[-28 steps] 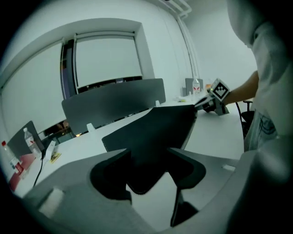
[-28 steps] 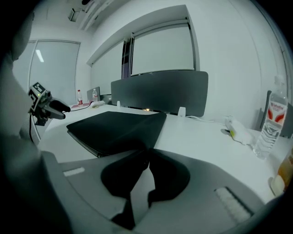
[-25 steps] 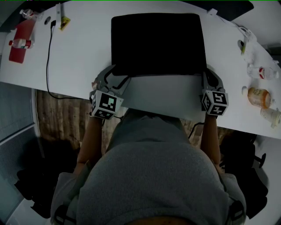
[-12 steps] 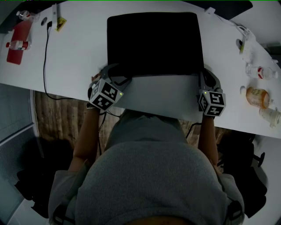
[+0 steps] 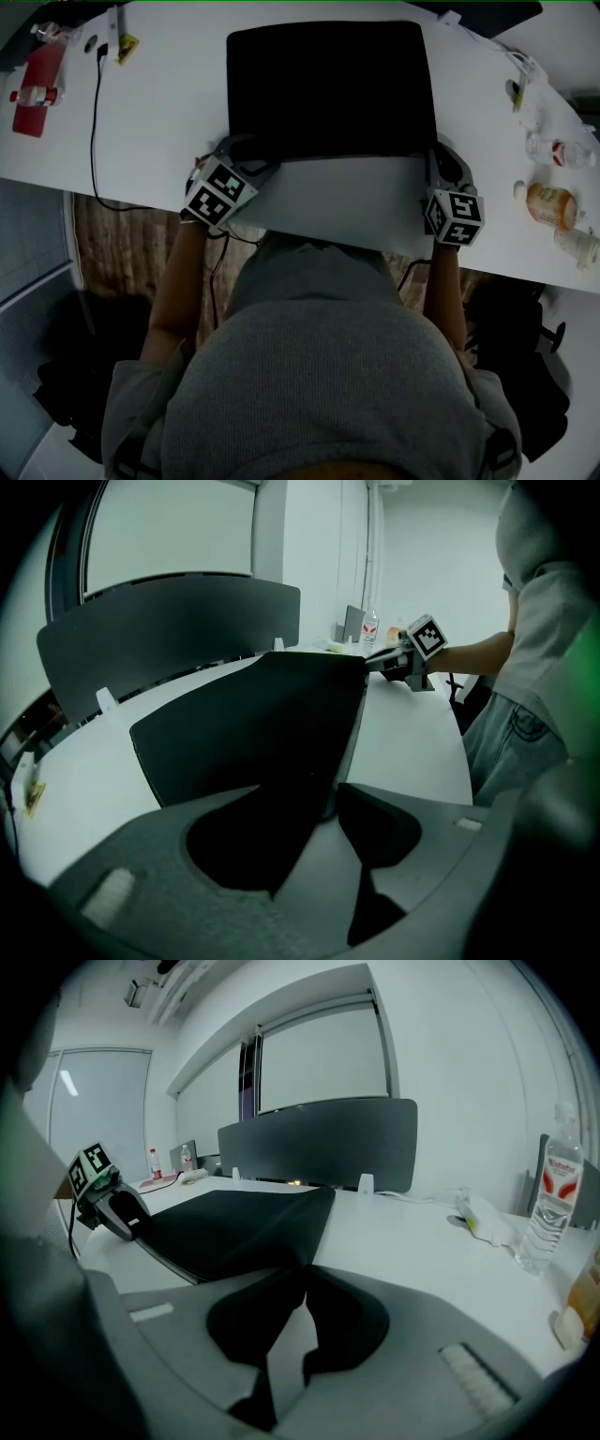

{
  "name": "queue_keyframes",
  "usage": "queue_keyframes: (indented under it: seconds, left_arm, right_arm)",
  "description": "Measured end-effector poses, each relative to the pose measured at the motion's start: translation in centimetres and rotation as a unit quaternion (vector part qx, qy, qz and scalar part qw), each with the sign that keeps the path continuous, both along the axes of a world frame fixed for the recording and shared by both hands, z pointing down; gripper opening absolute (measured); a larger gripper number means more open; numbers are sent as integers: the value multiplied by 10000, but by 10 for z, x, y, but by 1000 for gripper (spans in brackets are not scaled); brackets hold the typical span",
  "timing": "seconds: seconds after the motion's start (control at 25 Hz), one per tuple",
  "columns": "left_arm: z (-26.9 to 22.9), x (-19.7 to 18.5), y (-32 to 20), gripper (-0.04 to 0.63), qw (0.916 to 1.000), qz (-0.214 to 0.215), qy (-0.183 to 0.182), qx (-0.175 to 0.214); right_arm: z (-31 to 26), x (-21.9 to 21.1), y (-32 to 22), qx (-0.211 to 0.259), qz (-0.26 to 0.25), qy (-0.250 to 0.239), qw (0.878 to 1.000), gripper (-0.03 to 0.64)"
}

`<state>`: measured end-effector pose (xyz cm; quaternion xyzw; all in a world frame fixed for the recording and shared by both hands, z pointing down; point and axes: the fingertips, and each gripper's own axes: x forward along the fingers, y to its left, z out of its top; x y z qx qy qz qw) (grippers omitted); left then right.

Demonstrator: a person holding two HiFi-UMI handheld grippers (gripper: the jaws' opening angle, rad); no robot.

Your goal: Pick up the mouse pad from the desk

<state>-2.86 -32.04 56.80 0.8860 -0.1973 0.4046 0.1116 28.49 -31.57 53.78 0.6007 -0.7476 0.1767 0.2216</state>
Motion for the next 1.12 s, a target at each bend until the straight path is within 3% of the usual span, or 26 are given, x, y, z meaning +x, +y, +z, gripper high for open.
queue_keyframes:
  seconds: [0.24,0.44,0.6,0.84,1.12]
  left_arm:
    - [-1,5,-4,159,9997,-183,120,125]
    - [-5,6,-14,60,9966,-546,238,566]
    - [-13,6,-17,48,9926,-872,571,622]
    - [-50,7,-29,38,9782,-1442,1315,712]
    - [-105,-5,-58,37,9472,-2115,2182,1024]
  right_arm:
    - [1,3,0,-65,103,-85,9999,34]
    - [-4,0,-2,-5,288,-459,9985,28]
    - [-13,-2,-3,173,490,-839,9951,23]
    - [-46,-3,-12,657,723,-1314,9865,20]
    - [-104,-12,-26,1380,713,-1829,9708,20]
